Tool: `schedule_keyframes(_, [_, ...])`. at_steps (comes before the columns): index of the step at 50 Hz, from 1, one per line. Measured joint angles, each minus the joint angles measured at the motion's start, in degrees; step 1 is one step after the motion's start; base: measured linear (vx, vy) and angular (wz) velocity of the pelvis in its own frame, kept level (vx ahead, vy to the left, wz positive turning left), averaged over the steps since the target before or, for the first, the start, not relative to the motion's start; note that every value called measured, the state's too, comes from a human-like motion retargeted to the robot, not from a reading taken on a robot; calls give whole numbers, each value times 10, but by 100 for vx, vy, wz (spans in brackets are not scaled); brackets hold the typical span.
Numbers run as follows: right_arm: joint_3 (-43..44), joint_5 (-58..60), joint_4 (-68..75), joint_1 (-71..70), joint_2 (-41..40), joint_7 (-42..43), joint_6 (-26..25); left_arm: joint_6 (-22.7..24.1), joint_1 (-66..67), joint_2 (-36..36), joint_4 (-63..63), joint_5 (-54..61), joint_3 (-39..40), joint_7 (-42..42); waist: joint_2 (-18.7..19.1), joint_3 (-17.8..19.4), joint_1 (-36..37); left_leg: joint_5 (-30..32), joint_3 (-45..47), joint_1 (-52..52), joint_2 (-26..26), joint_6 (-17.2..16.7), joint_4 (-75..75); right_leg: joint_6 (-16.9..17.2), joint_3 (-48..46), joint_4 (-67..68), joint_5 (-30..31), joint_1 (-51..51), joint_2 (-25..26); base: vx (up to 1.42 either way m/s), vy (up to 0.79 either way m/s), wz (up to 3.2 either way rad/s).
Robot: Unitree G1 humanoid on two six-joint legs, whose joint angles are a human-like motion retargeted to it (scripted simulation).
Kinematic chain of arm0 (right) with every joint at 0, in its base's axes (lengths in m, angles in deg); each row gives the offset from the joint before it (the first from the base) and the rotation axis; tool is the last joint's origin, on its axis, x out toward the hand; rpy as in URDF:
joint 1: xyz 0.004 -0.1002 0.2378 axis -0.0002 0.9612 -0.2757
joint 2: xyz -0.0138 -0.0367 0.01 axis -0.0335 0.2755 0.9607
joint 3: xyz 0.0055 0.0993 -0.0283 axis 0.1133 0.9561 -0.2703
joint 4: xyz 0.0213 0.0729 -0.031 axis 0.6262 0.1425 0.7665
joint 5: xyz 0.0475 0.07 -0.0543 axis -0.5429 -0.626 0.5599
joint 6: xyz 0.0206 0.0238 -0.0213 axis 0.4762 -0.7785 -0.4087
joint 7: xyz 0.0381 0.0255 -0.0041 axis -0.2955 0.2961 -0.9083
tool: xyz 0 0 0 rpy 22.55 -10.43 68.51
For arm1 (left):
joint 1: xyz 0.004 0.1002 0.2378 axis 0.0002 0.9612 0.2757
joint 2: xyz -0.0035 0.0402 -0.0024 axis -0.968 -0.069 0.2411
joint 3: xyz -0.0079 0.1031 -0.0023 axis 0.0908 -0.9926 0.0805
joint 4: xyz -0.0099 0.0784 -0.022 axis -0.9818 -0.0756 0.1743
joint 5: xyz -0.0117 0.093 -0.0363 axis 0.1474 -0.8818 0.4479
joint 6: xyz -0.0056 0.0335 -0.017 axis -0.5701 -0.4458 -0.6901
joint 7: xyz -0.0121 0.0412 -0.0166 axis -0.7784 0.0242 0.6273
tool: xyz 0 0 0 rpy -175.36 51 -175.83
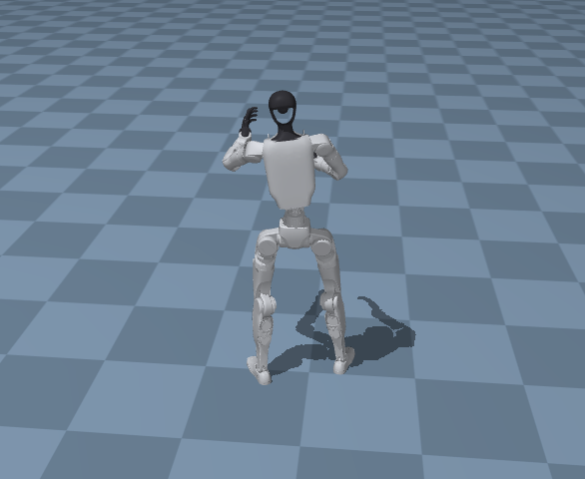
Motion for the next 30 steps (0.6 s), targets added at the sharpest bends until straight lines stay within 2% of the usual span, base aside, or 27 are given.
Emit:
schedule_keyframes(5, [-22, 57, 10, -45, -25, -4, -6, 21, 187, 90, -10, 53, 121, 1, -29, 28, 95, 5, -32, -10, -1, -5, -16, 12, -34, 4, 27, 4, -3, -12, 11, 57])
schedule_keyframes(7, [-32, 105, 22, -63, -42, -30, 9, 54, 244, 124, -18, 84, 145, -10, -38, 34, 128, 6, -55, -19, -1, -7, -21, 14, -40, 12, 32, 8, -3, -6, 9, 97])
schedule_keyframes(14, [-86, 132, 59, -102, -107, -53, 15, 108, 410, 200, -6, 205, 233, -6, -48, 30, 214, 17, -165, -57, 5, -6, -37, -11, -12, 68, 38, 36, 10, 1, 10, 140])
schedule_keyframes(18, [-116, 137, 75, -119, -143, -80, 9, 122, 477, 203, 8, 228, 280, 4, -52, 18, 252, 21, -232, -77, 1, -14, -47, -17, 20, 104, 45, 50, 20, 7, 10, 159])
schedule_keyframes(25, [-158, 152, 86, -149, -198, -122, 3, 131, 529, 166, 19, 239, 350, 20, -63, -6, 313, 22, -331, -100, -18, -33, -72, -25, 51, 167, 61, 51, 30, 7, 8, 144])
schedule_keyframes(27, [-172, 167, 87, -155, -214, -87, -13, 111, 545, 175, 32, 253, 394, 58, -55, -13, 321, 23, -362, -102, -21, -46, -74, -35, 53, 184, 70, 54, 37, 6, 6, 137])
schedule_keyframes(30, [-193, 182, 88, -180, -231, -106, -17, 128, 548, 188, 46, 303, 445, 74, -51, -16, 332, 28, -400, -103, -28, -55, -81, -44, 57, 207, 83, 54, 43, 5, 5, 125])
